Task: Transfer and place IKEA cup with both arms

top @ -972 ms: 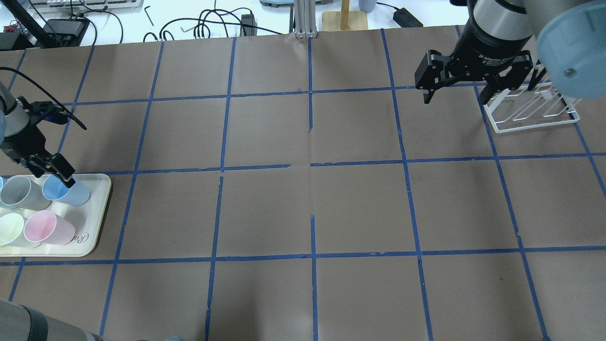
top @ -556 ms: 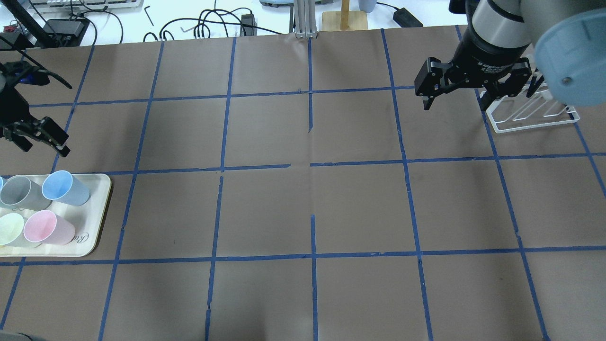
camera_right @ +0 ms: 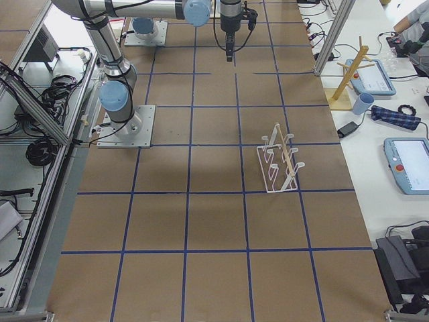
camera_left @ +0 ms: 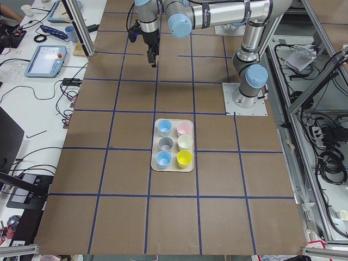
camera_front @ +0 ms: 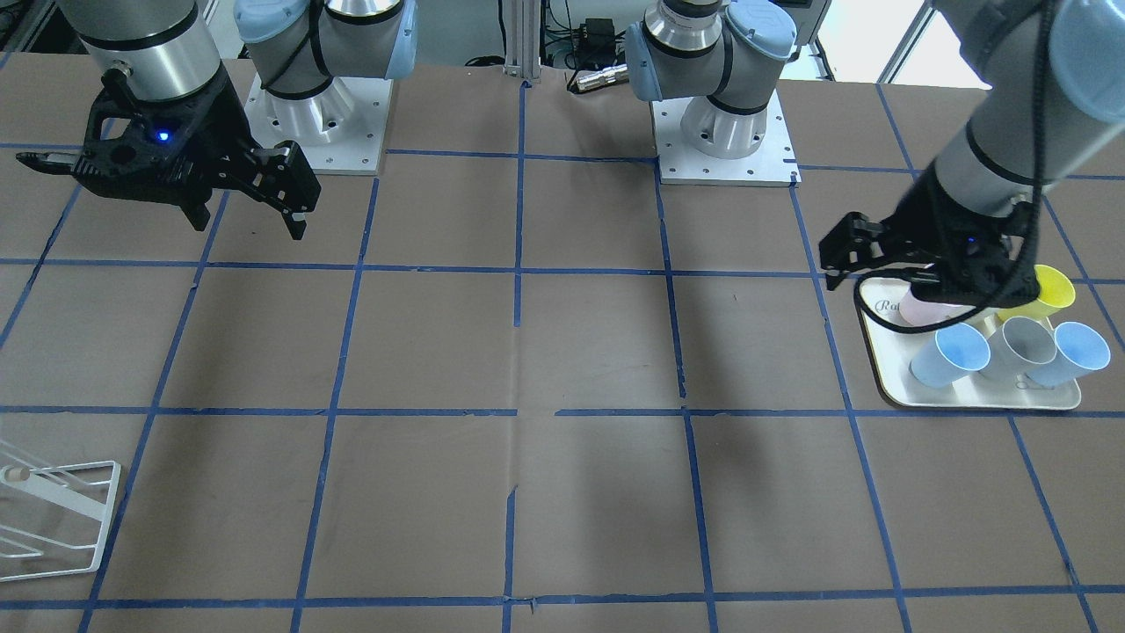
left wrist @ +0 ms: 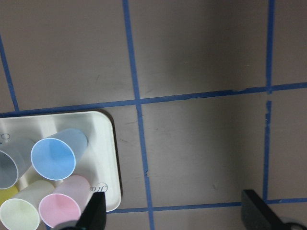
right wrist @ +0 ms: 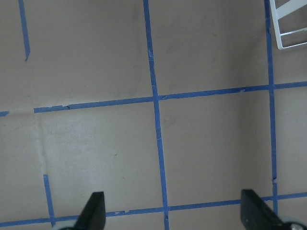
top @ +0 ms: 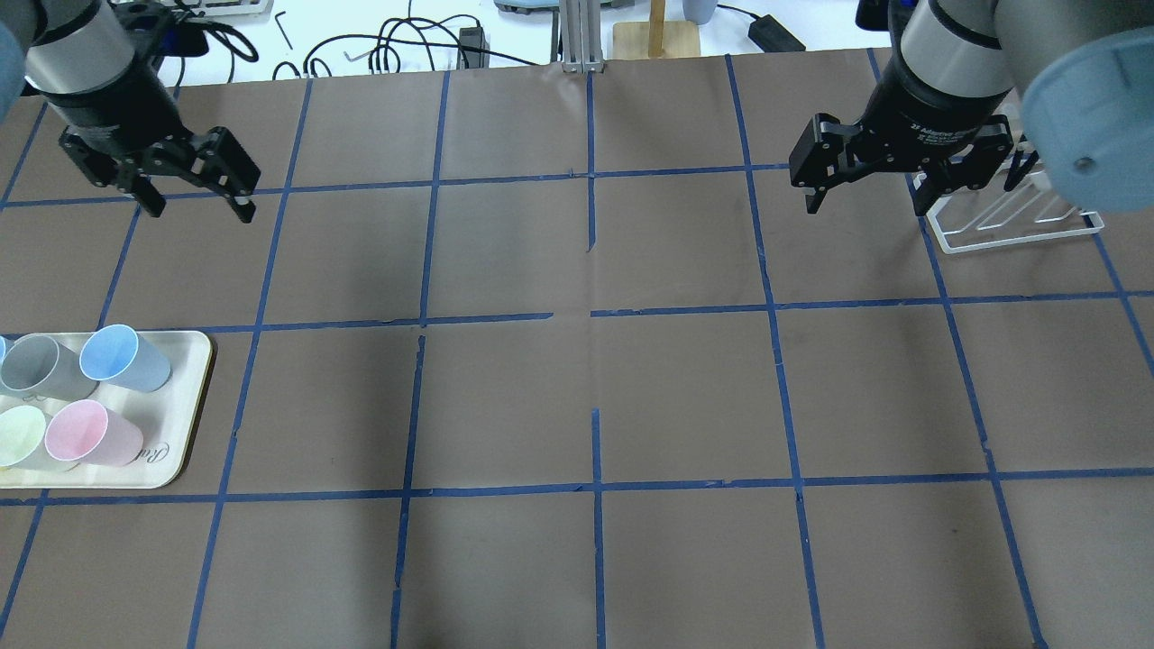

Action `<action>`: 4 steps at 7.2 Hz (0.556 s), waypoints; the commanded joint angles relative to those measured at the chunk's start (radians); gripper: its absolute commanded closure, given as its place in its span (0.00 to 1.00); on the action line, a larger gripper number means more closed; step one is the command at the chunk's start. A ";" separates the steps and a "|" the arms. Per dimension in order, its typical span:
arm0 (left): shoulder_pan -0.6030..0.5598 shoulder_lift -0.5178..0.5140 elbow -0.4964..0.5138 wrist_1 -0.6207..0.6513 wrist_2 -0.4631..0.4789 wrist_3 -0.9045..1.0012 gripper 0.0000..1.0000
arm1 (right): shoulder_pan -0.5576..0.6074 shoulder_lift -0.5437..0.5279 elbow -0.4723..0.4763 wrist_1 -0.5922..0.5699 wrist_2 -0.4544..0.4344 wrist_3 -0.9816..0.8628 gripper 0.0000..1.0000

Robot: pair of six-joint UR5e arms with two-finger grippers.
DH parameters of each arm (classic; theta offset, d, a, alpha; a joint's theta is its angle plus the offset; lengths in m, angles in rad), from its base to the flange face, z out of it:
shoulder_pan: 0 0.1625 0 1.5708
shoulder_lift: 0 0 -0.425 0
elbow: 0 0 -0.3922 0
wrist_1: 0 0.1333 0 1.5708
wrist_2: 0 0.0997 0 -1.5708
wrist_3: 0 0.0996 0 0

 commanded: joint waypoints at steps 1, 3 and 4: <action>-0.134 0.052 -0.041 -0.013 -0.083 -0.192 0.00 | -0.002 0.006 -0.003 -0.001 0.000 -0.005 0.00; -0.174 0.118 -0.096 -0.011 -0.086 -0.218 0.00 | 0.000 0.001 -0.006 0.001 -0.001 -0.011 0.00; -0.174 0.143 -0.107 -0.043 -0.076 -0.214 0.00 | 0.000 0.000 -0.009 0.001 0.002 -0.008 0.00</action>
